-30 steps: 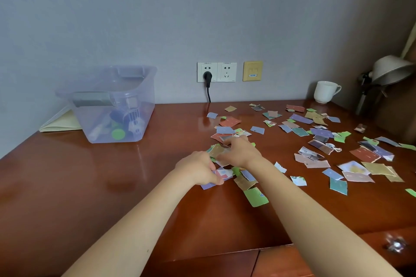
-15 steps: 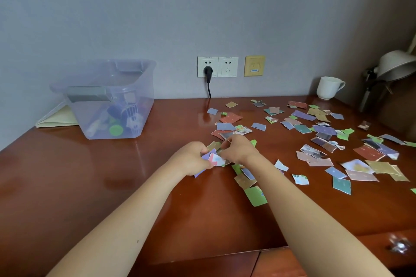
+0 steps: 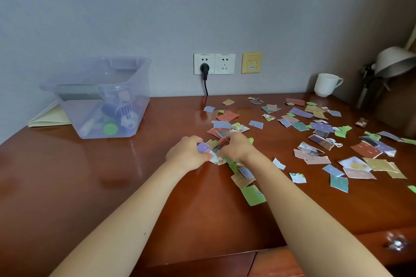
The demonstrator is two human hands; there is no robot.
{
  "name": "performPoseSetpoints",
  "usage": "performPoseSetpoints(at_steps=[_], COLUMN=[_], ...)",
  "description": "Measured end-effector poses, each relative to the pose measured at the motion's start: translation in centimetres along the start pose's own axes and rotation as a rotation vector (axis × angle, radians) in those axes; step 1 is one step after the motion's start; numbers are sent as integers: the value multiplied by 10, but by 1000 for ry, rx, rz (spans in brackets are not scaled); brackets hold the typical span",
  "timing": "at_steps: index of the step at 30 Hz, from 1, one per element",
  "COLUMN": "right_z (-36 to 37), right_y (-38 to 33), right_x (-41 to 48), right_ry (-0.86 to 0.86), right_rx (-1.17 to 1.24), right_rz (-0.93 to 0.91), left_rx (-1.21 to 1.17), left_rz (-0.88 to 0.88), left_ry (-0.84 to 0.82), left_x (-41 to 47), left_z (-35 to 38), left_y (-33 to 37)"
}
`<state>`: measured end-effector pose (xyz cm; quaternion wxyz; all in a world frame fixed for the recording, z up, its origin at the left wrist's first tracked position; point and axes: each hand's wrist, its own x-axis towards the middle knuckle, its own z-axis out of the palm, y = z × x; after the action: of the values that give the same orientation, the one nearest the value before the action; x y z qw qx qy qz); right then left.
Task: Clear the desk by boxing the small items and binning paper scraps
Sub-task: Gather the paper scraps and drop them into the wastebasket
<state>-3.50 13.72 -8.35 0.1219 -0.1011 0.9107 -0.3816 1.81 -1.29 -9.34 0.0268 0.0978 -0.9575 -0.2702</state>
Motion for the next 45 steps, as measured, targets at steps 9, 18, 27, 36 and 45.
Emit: performPoseSetpoints(at_steps=[9,18,27,36,45], right_z=[-2,6,5,20,74], right_y=[13,9,-8,-51,-108], right_x=[-13,-21,-26,-36,-55], right_ry=[80,171,205,-45,-331], right_rx=[165,91,544,766,757], right_rz=[-139,-227,-128,-158,-210], left_rx=[75,-29,-364,-663,-814], left_rz=[-59,-40,-21,-110,-217], left_ry=[-125,-92,-62,-10,171], left_x=[3,-4,-13,-46,-108], left_z=[-6,-7,-15,-50,-88], left_y=[17,13,5,-2,-49])
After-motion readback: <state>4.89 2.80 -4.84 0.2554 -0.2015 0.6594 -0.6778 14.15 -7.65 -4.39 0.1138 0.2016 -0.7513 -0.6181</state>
